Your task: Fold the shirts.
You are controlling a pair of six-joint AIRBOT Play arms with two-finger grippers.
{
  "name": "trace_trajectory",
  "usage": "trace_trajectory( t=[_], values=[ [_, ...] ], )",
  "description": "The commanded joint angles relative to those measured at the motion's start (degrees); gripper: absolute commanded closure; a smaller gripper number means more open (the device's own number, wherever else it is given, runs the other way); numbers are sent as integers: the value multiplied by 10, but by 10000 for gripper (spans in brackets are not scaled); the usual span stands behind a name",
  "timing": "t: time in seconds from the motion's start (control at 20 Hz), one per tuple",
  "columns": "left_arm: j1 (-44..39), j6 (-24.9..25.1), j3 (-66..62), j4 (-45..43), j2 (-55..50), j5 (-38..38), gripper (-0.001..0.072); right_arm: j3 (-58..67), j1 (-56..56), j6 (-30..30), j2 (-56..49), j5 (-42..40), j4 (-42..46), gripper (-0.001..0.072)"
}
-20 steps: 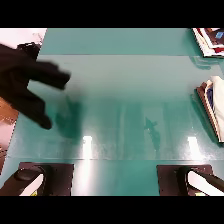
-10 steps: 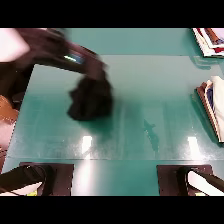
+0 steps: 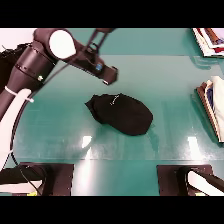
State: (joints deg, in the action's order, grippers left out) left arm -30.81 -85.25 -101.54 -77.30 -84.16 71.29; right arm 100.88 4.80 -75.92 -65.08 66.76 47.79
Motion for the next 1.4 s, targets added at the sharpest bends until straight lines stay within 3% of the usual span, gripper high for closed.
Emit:
trace_trajectory(
  t=[0.0,0.25,0.5,0.65,0.85,1.05,1.2,1.35],
  values=[
    [101,-3,62,0,-9,3,142,0,0,0,0,13,0,691],
    [190,8,208,115,-44,-73,142,0,0,0,0,23,0,691],
    [191,20,219,165,-125,-97,143,0,0,0,-1,43,0,691],
    [187,63,219,224,-145,-124,143,0,0,0,-3,58,3,691],
    [158,61,219,220,-165,-143,163,0,0,-1,-3,59,3,691],
    [158,60,191,213,-165,-134,685,0,0,0,-3,80,5,691],
    [158,60,102,155,-160,-73,684,-19,0,-7,-2,130,50,691],
    [158,60,0,97,-132,-47,683,-124,-1,-32,-1,172,90,691]
  ],
)
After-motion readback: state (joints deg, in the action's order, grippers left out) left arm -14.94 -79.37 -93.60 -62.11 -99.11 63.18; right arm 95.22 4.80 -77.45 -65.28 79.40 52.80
